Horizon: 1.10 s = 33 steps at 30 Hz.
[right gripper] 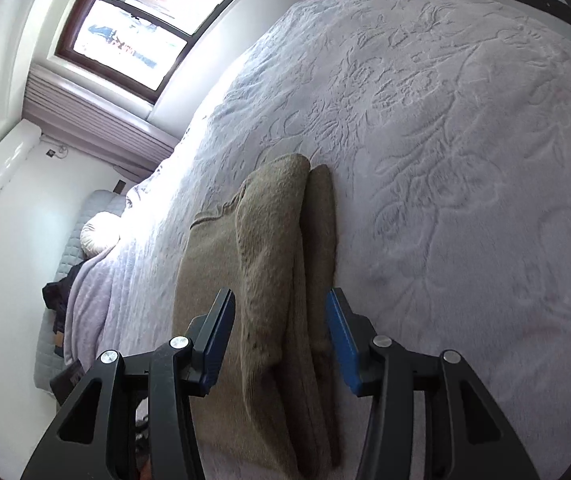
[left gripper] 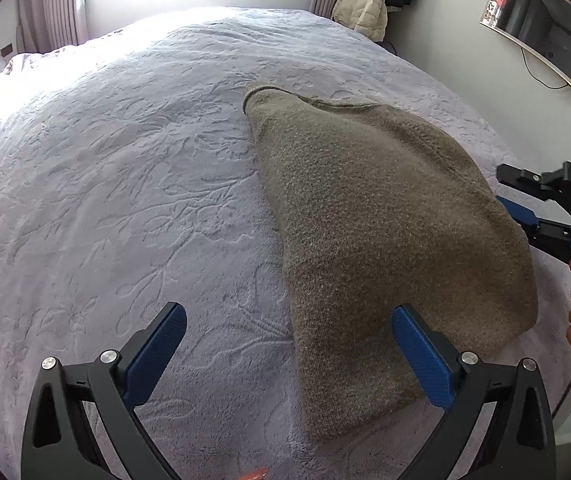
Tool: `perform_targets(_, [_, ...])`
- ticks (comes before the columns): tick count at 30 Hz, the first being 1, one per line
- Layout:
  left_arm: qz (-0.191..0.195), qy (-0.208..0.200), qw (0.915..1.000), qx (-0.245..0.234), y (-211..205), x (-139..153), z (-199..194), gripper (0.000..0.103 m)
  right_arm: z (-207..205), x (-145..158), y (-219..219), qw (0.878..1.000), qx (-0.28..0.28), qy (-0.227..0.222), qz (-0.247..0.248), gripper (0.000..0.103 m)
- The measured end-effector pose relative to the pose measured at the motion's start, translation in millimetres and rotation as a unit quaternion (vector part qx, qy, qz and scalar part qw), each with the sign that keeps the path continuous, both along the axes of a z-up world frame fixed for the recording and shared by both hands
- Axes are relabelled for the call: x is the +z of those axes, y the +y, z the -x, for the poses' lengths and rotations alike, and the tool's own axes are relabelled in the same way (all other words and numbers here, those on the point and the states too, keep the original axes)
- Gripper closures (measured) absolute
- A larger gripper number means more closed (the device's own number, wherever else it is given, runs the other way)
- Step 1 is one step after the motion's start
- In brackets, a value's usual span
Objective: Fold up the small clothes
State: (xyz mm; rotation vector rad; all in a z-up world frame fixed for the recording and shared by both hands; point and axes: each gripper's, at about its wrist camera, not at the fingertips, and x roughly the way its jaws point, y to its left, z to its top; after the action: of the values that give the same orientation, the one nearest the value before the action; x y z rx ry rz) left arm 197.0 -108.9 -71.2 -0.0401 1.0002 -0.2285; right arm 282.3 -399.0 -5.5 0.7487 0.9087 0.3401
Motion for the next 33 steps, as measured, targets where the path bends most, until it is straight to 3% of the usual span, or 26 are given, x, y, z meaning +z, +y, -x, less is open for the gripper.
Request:
perform_targets(2, [0.002, 0.002, 1.0000, -0.002, -1, -1, -5, 0.000, -18, -4, 3, 1.000, 0.007, 0.004, -0.002, 0.053])
perform_targets(4, [0.001, 0.004, 1.0000, -0.005, -3, -2, -9, 0.000, -32, -5, 10, 1.000, 0.016, 0.008, 0.001, 0.070])
perform_targets(5, [0.001, 0.004, 1.0000, -0.006, -4, -3, -11, 0.000, -36, -3, 12, 1.000, 0.013, 0.007, 0.012, 0.093])
perform_targets(6, [0.002, 0.004, 1.0000, -0.008, -5, -4, -12, 0.000, -37, 0, 14, 1.000, 0.010, 0.002, 0.019, 0.094])
perform_targets(9, [0.008, 0.008, 0.9999, -0.011, -8, -9, -18, 0.000, -38, 9, 20, 0.998, 0.008, -0.018, 0.066, 0.094])
perform_targets(12, [0.018, 0.015, 0.9997, -0.012, -8, -12, -19, 0.000, -40, -11, 16, 0.995, 0.004, 0.010, 0.095, 0.094])
perform_targets(16, [0.012, 0.016, 0.9997, -0.012, -9, -12, -18, 0.000, -34, -29, -1, 0.999, -0.015, 0.017, 0.035, 0.094])
perform_targets(25, [0.007, 0.016, 0.9998, -0.009, -9, -11, -17, 0.000, -11, -22, -18, 1.000, -0.020, 0.020, 0.011, 0.085])
perform_targets(33, [0.004, 0.015, 0.9998, -0.010, -10, -11, -14, 0.000, 6, -24, -40, 1.000, -0.022, 0.015, -0.003, 0.064])
